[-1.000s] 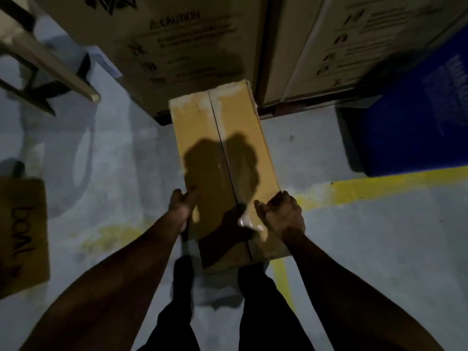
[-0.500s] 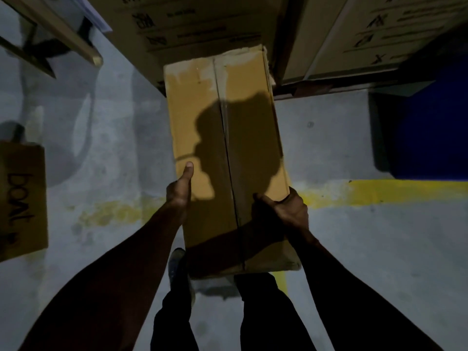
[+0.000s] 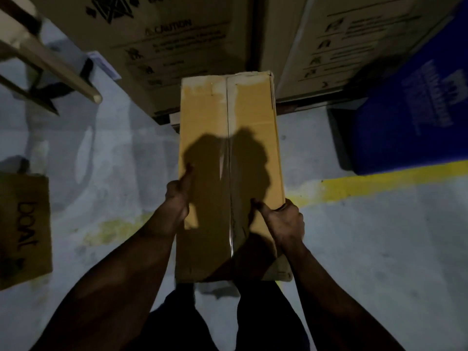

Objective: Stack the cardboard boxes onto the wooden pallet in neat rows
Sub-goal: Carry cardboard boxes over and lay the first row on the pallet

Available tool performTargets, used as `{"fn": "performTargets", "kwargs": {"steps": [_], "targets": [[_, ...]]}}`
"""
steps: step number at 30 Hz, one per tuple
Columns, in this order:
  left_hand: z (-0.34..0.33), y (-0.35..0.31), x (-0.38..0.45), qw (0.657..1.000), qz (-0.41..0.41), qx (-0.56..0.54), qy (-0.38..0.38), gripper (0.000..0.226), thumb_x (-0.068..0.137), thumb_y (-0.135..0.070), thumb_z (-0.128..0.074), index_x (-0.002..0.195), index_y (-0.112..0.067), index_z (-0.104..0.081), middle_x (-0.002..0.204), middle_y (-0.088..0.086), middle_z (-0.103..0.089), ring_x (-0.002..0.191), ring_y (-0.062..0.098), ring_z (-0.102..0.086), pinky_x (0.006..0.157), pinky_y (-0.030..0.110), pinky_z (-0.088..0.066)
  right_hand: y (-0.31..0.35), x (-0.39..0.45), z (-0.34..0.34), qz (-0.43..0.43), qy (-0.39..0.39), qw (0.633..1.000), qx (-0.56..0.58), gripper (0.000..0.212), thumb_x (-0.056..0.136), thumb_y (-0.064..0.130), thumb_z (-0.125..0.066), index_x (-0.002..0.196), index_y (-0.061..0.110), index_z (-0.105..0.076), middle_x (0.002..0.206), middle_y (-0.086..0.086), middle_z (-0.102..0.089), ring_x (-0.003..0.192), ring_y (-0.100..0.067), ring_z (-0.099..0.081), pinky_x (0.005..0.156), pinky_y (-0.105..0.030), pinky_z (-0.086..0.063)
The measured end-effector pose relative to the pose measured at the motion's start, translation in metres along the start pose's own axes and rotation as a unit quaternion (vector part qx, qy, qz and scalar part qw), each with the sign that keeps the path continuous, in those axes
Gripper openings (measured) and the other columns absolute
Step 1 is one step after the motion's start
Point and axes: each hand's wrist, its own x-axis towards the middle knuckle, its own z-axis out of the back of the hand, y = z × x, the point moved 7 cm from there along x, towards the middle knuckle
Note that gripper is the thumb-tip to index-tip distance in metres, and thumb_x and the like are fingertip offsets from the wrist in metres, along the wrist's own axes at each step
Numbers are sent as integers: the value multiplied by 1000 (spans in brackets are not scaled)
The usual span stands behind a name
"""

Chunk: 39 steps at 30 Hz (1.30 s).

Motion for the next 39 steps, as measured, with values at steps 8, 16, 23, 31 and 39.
{"fn": "performTargets", "kwargs": {"steps": [8,16,23,31,39], "targets": [[1,-44,-74,986,-112,98,69,77,59,-93,-55,96,-25,-58,94,2,-58,86,24,-58,90,40,-50,-22,-93,56,-18,-104,990,97,80,66,79,-69,118,19,-65,111,-6,-70,99,-31,-64,85,-40,-55],[-1,-79,-124,930,-226,191,217,80,67,-74,-70,121,-16,-59,111,5,-65,104,31,-62,98,47,-50,-45,-192,36,-66,-232,943,231,79,61,82,-67,114,23,-66,103,2,-71,92,-24,-66,84,-43,-57],[5,-73,-187,836,-334,273,340,66,57,-75,-71,99,-25,-65,99,4,-72,90,29,-68,91,47,-56,-68,-297,-10,-136,-351,866,330,69,57,82,-65,98,26,-66,91,7,-70,87,-22,-67,83,-44,-58],[-7,-8,-269,735,-373,376,424,49,73,-69,-71,88,-22,-67,88,3,-72,82,27,-69,85,47,-58,-128,-397,-40,-201,-451,766,410,80,53,81,-67,106,21,-69,94,5,-72,88,-20,-68,82,-42,-59],[-29,105,-365,647,-401,452,465,83,54,-86,-63,102,-18,-68,94,4,-72,87,29,-67,86,48,-56,-230,-480,-59,-274,-520,670,454,64,60,77,-74,94,23,-68,90,7,-69,86,-22,-66,80,-40,-58]]}}
